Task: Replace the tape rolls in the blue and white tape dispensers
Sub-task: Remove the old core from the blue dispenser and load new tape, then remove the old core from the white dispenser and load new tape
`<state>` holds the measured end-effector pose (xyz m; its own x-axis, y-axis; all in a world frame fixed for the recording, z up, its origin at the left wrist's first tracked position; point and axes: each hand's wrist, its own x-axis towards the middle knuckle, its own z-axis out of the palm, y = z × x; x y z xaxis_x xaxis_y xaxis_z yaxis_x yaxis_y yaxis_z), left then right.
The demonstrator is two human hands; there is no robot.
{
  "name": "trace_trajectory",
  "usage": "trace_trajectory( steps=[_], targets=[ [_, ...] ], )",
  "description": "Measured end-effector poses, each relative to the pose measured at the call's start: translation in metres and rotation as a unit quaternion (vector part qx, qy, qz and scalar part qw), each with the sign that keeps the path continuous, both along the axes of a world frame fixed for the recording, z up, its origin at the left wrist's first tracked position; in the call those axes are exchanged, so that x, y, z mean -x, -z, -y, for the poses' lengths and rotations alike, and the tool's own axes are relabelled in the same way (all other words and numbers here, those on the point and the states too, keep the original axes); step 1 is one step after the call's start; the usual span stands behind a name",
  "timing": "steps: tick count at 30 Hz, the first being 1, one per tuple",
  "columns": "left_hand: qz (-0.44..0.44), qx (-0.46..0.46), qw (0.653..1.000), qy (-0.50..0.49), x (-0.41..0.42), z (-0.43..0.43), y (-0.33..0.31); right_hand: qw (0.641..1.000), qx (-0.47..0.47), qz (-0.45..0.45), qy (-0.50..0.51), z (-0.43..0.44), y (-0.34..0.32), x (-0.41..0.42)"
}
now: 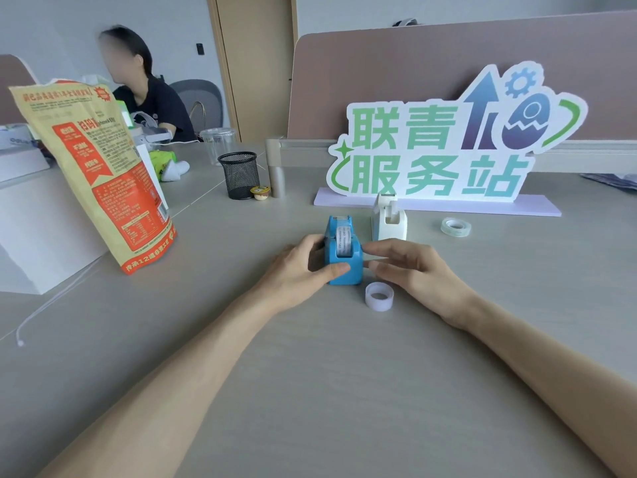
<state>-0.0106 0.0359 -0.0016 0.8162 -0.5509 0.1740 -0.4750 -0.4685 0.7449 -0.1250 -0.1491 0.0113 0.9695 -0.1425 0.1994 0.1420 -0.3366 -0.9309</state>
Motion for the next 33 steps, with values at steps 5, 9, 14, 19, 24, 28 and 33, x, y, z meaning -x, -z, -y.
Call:
trace_trajectory(
  steps=[5, 9, 14, 19, 24, 28, 33],
  targets=[
    [0.119, -0.031, 0.990, -0.065, 0.003, 0.001, 0.000, 0.999, 0.048, -0.001, 0.018, -0.005, 0.003, -0.002],
    [0.225, -0.113, 0.958, -0.134, 0.018, 0.012, -0.002, 0.998, 0.062, -0.001, 0.024, -0.006, 0.004, -0.001],
    [0.208, -0.117, 0.958, -0.161, 0.006, 0.030, -0.002, 0.995, 0.081, 0.006, 0.051, -0.005, 0.004, -0.001],
    [0.203, -0.117, 0.953, -0.192, -0.017, 0.051, -0.002, 0.994, 0.094, 0.010, 0.054, -0.002, 0.007, -0.003],
    [0.194, -0.143, 0.950, -0.199, -0.040, 0.070, -0.003, 0.996, 0.080, 0.002, 0.041, -0.002, 0.007, -0.004],
    [0.173, -0.166, 0.949, -0.202, -0.048, 0.078, -0.001, 0.997, 0.073, -0.004, 0.033, -0.003, 0.007, -0.001],
    [0.132, -0.178, 0.958, -0.183, -0.043, 0.070, -0.001, 0.997, 0.074, -0.019, 0.023, -0.006, 0.005, 0.004]
  ],
)
